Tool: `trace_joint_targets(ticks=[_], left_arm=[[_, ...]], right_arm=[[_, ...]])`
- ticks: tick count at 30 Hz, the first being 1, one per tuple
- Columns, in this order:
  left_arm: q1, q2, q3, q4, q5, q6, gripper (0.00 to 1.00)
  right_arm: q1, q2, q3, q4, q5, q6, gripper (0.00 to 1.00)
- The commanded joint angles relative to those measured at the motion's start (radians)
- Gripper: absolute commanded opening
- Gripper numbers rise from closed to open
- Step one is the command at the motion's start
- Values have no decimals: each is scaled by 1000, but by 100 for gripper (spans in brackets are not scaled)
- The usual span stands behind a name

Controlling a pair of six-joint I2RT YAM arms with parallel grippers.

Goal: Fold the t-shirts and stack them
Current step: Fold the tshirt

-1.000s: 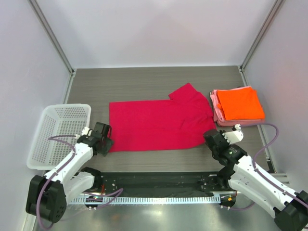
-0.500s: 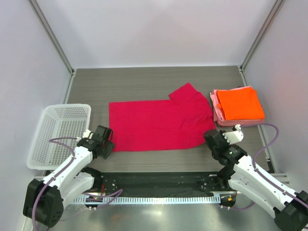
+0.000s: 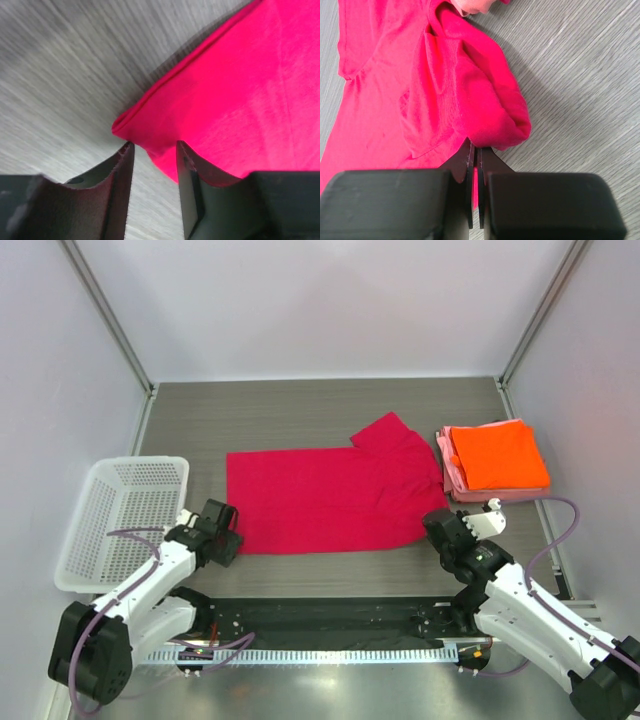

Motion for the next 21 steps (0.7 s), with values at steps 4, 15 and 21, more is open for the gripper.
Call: trace_joint_targets(ticks=[4,15,21], left_arm=[[-11,75,-62,64,-49,-68,15],[-8,-20,94,-78,-224,-39,0],[41,-17,201,-151,-250,12,0]], right_arm=[[3,-25,-3,16,32,22,1],[3,62,50,22,92,-2,1],[3,99,38,-42,91,54,37]])
